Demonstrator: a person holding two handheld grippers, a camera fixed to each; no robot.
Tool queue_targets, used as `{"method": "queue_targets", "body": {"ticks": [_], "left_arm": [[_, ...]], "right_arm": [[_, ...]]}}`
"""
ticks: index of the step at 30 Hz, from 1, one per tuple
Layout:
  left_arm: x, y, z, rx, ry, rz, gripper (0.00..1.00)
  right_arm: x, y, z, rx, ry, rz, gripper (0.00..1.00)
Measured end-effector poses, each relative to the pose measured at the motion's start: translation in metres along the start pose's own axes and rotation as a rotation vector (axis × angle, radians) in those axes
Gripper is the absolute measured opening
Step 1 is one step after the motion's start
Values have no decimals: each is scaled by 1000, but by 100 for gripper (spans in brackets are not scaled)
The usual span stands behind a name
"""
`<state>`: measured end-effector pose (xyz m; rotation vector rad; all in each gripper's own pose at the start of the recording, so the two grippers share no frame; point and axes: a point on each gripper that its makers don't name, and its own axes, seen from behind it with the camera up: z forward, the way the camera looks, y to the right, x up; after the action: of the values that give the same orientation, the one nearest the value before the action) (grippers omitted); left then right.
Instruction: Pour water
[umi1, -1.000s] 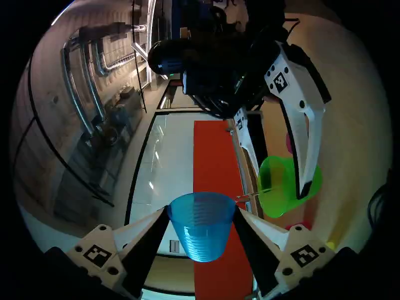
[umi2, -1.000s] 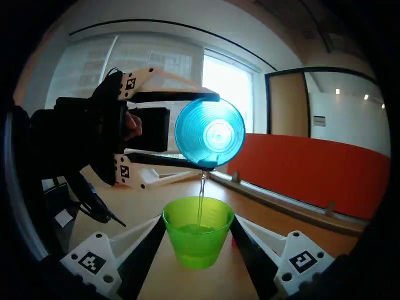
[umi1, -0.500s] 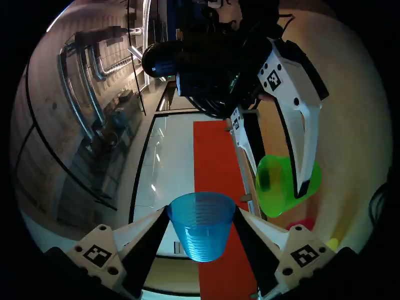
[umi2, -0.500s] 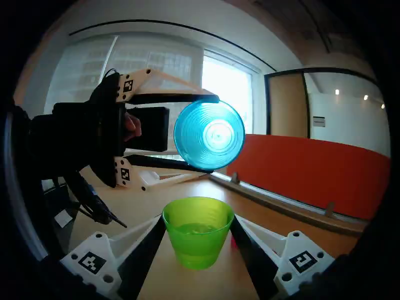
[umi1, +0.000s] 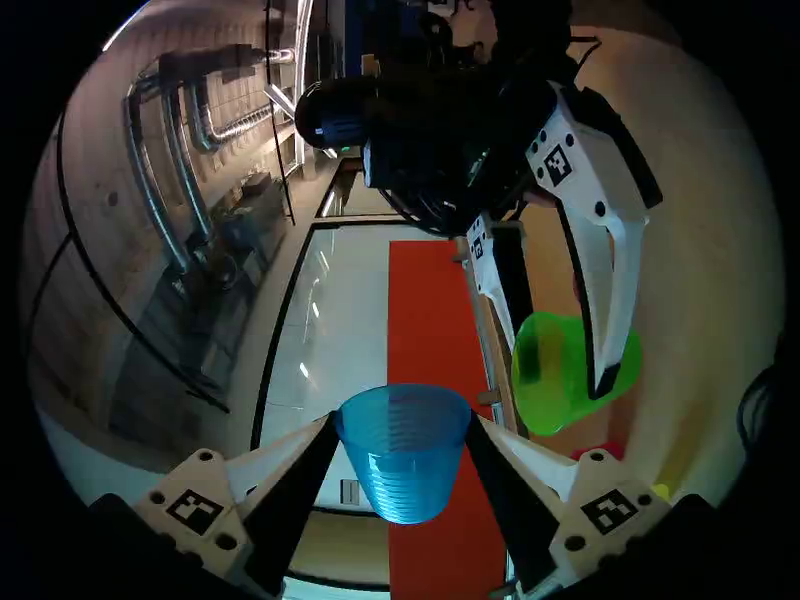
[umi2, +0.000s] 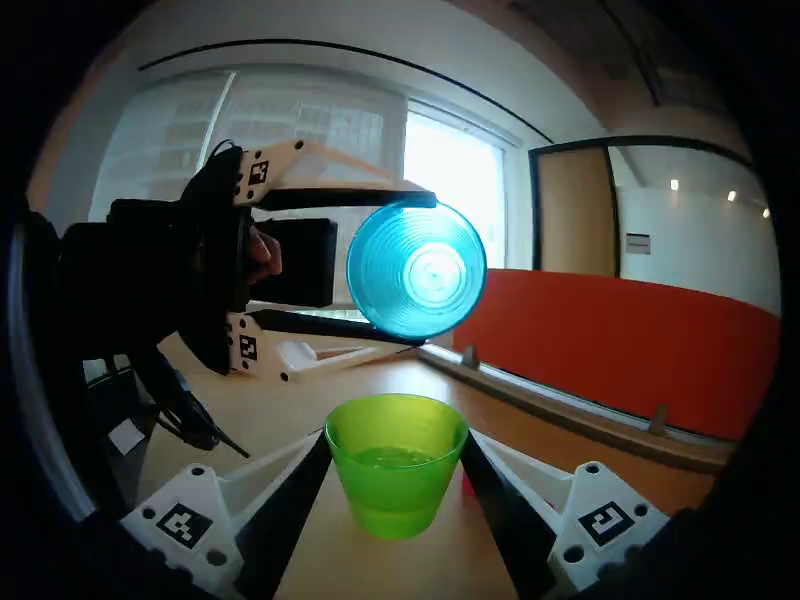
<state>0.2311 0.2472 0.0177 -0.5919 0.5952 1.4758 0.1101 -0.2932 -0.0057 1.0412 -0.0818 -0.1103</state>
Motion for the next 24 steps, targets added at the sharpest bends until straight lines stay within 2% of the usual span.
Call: {"method": "queue_targets", "body": {"ticks": [11,24], "left_arm": [[-7,-1,-1,-3,-15,-98,89],[-17,5,-5,-10,-44,-293,89]], "right_arm": [[1,0,-1,-3,0,-4,92],[2,1,-3,-10,2,-14,92]]}}
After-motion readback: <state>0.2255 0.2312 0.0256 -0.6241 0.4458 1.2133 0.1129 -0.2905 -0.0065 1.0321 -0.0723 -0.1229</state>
